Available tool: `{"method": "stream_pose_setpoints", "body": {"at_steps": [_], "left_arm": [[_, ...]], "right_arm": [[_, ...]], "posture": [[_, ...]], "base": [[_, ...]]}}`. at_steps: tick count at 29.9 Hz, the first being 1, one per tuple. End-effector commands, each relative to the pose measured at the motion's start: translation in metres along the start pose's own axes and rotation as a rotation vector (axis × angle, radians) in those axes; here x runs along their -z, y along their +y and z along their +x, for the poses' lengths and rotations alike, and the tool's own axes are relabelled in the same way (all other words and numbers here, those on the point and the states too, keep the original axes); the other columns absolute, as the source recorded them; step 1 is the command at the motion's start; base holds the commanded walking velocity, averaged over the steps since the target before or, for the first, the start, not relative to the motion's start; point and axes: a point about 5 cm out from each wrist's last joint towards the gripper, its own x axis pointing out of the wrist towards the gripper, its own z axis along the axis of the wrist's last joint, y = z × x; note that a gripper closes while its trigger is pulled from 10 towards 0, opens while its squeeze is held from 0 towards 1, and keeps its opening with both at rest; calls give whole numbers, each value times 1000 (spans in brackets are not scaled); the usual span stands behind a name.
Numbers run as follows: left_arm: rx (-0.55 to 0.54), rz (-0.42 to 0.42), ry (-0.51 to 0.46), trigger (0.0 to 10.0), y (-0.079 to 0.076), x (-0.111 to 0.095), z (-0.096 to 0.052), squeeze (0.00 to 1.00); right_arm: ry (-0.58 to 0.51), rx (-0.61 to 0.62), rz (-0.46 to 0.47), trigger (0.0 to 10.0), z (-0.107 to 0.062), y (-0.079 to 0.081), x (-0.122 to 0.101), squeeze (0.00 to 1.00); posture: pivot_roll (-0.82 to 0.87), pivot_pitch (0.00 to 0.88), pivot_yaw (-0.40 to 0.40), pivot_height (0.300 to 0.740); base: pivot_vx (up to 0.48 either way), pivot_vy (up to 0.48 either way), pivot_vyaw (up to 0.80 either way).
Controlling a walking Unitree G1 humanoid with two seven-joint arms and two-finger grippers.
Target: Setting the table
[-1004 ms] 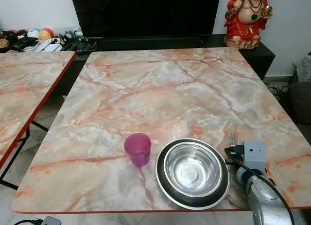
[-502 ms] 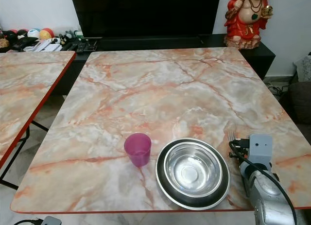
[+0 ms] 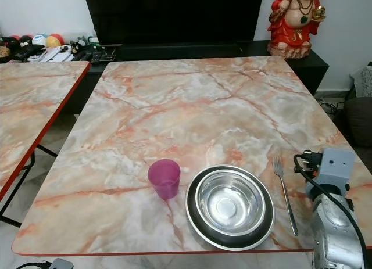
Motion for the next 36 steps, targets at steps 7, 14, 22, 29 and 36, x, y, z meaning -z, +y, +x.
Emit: {"method": "stream_pose_setpoints", "body": {"at_steps": [7,14,22,29,36], "left_arm": [[-106,-304,19,10000,17,7,-3,0],[-108,-299,24,10000,13,10,-3,0],[-80,-289,13,10000,2,1,2,0],[-49,-245,19,10000,-6,-2,4,0],[-55,-255,35,10000,-6,5,2,0]], "right_arm": [[-132,-33,52,10000,-10,14,-23,0],[-175,-33,44,10000,-8,13,-36,0],[-172,-57,42,10000,-6,21,-38,0],[-176,-68,41,10000,-6,24,-38,0],[-197,-117,5,10000,-11,32,-36,0]], "posture": [[-32,81,65,740],[-45,28,40,740],[-58,0,20,740],[-63,0,29,740],[-58,0,27,740]], "base": [[0,0,0],[0,0,0],[0,0,0],[0,0,0],[0,0,312]]}}
